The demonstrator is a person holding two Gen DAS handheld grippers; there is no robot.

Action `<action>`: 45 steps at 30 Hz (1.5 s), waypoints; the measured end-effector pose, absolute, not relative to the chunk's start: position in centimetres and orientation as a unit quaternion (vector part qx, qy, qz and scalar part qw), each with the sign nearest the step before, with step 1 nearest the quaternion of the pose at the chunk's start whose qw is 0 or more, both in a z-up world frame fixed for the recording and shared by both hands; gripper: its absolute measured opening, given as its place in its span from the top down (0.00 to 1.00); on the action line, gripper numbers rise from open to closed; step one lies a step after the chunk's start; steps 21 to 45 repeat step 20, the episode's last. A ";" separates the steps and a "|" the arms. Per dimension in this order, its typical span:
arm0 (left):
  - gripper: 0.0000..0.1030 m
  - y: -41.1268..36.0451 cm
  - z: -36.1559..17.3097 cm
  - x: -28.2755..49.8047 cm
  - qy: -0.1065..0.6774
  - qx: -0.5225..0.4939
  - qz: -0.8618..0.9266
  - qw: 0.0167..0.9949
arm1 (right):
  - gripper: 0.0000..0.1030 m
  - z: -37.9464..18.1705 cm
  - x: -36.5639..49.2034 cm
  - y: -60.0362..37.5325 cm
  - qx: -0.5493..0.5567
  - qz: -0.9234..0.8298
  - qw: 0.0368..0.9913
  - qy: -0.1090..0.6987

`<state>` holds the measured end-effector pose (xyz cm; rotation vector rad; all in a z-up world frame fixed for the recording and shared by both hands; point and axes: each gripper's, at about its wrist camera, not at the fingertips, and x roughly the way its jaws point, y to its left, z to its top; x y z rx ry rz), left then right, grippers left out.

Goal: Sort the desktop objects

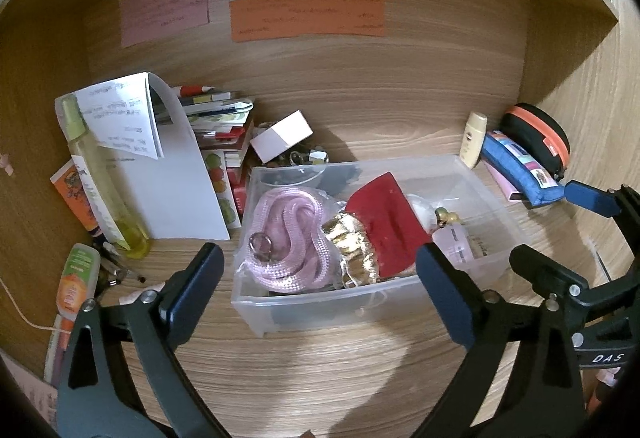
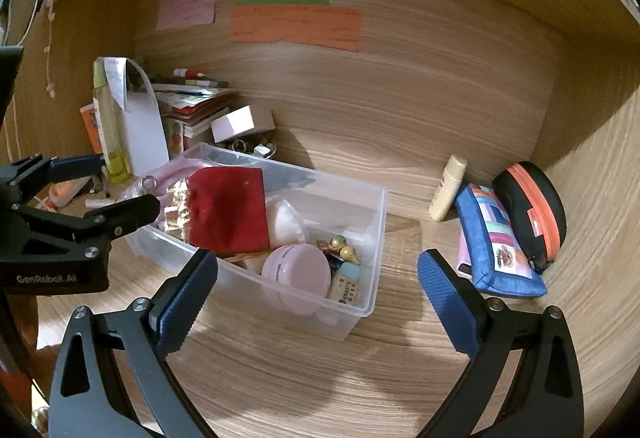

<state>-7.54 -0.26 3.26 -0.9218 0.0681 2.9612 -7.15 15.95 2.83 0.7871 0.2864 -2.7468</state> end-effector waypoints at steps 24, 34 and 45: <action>0.03 0.6 3.6 -7.0 0.032 -0.291 0.955 0.043 | 0.03 2.6 -7.4 16.7 0.286 -0.946 0.134 0.074; 0.03 0.6 3.6 -7.0 0.032 -0.291 0.955 0.043 | 0.03 2.6 -7.4 16.7 0.286 -0.946 0.134 0.074; 0.03 0.6 3.6 -7.0 0.032 -0.291 0.955 0.043 | 0.03 2.6 -7.4 16.7 0.286 -0.946 0.134 0.074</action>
